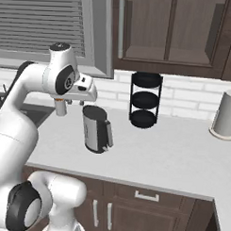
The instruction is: Navigate to the fridge.
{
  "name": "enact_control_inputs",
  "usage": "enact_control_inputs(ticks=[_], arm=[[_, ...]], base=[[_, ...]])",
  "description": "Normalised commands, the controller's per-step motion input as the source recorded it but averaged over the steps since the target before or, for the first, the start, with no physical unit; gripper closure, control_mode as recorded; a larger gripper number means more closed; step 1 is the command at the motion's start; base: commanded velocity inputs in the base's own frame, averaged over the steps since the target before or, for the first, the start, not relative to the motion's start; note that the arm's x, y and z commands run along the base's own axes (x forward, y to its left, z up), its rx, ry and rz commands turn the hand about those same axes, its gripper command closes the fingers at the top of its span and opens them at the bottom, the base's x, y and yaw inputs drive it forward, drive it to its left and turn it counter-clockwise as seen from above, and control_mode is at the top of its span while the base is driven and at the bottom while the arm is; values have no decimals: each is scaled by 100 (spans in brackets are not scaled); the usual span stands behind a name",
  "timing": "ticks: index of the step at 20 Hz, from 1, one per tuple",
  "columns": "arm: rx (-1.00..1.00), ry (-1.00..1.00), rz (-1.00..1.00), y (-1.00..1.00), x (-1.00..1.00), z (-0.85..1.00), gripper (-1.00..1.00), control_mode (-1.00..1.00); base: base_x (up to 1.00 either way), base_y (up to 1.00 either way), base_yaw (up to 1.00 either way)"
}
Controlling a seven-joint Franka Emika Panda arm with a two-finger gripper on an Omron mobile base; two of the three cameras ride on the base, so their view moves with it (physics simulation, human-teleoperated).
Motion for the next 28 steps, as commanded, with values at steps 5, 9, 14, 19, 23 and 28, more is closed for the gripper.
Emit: enact_control_inputs(ticks=[5, 9, 14, 19, 23, 28], arm=[[0, -6, 0, 0, -76, 0, -100, -100], [-2, -26, 0, 0, -100, 2, -100, -100], [0, -42, 0, -4, -87, 31, -100, -100], [0, -64, 0, -4, -59, 34, -100, -100], [0, 0, 0, 0, 0, 0, -100, 100], [0, 0, 0, 0, 0, 0, -100, 100]], base=[[0, 0, 0], [0, 0, 0], [0, 0, 0], [0, 0, 0], [-82, 6, 6], [-48, 75, 32]])
